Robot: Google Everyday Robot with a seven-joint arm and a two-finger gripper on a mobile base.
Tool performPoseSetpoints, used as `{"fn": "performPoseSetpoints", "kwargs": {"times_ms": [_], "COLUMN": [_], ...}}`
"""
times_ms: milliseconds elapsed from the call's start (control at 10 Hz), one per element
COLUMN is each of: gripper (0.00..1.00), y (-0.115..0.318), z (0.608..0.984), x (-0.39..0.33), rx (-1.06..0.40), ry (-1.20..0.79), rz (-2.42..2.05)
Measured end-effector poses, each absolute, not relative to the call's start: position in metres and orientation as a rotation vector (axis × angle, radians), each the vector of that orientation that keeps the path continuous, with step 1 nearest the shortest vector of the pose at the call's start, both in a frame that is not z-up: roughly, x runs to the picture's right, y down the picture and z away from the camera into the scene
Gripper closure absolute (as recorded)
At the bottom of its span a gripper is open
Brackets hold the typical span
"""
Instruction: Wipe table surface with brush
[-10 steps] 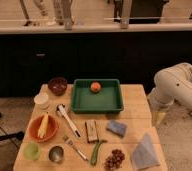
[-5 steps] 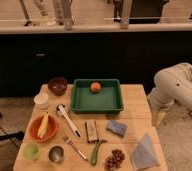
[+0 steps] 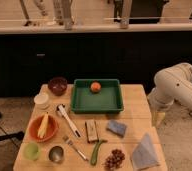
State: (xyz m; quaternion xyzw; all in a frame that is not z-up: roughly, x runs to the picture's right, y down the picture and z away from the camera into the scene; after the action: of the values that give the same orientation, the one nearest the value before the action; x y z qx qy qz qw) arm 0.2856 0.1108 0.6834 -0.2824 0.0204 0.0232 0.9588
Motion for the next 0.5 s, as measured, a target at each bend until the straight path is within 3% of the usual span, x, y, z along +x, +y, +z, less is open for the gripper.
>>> {"fn": "performPoseSetpoints", "kwargs": {"times_ms": [500], "gripper": [0.20], "y": [0.123], "z": [0.671], "x": [0.247], "rx": [-0.524], "ry": [-0.012], "rz": [0.087]}}
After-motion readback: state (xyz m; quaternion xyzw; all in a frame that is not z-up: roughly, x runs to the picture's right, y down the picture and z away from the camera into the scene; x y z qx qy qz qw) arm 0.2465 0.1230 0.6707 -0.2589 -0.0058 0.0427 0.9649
